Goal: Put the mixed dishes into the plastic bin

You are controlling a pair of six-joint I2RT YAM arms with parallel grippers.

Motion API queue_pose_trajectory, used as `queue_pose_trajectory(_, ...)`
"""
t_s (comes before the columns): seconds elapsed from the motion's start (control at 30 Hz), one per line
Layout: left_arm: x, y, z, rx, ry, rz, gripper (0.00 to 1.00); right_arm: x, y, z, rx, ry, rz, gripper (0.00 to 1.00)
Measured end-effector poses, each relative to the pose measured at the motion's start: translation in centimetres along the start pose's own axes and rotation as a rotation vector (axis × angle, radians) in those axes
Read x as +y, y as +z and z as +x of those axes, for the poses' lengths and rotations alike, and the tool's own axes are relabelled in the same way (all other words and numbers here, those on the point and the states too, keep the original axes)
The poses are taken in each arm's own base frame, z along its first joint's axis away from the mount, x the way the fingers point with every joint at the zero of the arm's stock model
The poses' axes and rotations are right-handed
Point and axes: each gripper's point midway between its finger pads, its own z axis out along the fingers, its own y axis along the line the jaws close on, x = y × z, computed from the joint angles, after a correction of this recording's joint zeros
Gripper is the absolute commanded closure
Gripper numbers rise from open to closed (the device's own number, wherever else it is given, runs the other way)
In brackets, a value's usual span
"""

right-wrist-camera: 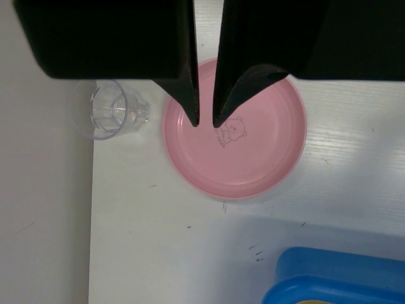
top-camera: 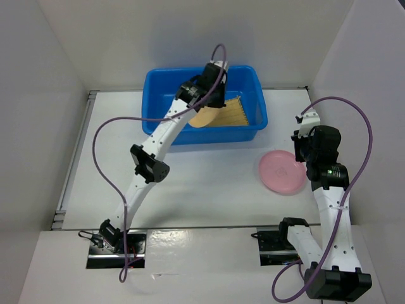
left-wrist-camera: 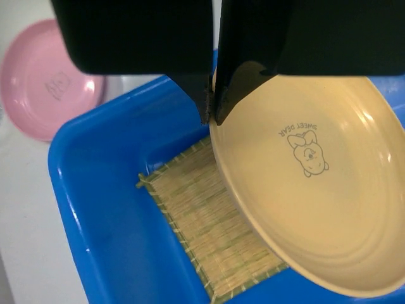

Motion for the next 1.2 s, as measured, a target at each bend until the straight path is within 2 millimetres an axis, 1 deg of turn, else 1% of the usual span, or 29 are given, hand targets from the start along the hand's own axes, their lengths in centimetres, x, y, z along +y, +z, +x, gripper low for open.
queue_pose_trajectory(0.07,-1.3,1.2,0.6,-0.025,0.071,-0.011,1.0,0.0,0.0,0.0,0.0,0.0,0.0,0.81)
queue_pose_trajectory(0.23,-5.0,3.6,0.1,-0.146,0.189,0.031,1.0,0.0,0.1,0.0,0.002,0.0,0.0,0.83)
queue_pose_trajectory(0.3,-5.7,5.0,0.0,-0.181,0.203,0.046,1.0,0.0,0.2,0.0,0.004,0.0,-0.002,0.83)
queue_pose_trajectory(0.43,-5.4,8.8,0.3,-0.233,0.218,0.053,1.0,0.0,0.2,0.0,0.003,0.0,-0.003,0.83)
queue_pose_trajectory(0.5,-5.0,10.6,1.1,-0.236,0.224,0.052,1.0,0.1,0.2,0.0,0.003,0.0,-0.004,0.83)
queue_pose_trajectory(0.6,-4.1,12.7,2.2,-0.227,0.218,0.053,1.0,0.1,0.2,0.0,0.003,0.0,-0.005,0.83)
queue_pose_trajectory(0.67,-3.5,13.7,2.7,-0.217,0.213,0.059,1.0,0.1,0.2,0.0,0.003,0.0,-0.005,0.83)
queue_pose_trajectory(0.77,-2.9,14.6,2.9,-0.215,0.194,0.074,0.99,0.1,0.2,0.0,0.003,0.0,-0.005,0.83)
queue_pose_trajectory(0.9,-2.4,14.7,2.2,-0.229,0.174,0.089,0.88,0.1,0.2,0.0,0.003,0.0,-0.005,0.83)
queue_pose_trajectory(0.93,-2.4,14.7,1.9,-0.236,0.171,0.094,0.82,0.1,0.2,0.0,0.003,0.0,-0.005,0.83)
queue_pose_trajectory(1.03,-2.3,14.4,1.0,-0.255,0.153,0.11,0.77,0.1,0.2,0.1,0.006,0.0,-0.006,0.83)
queue_pose_trajectory(1.2,-3.4,13.5,0.1,-0.276,0.123,0.158,0.76,0.1,0.6,0.3,0.02,0.001,-0.01,0.83)
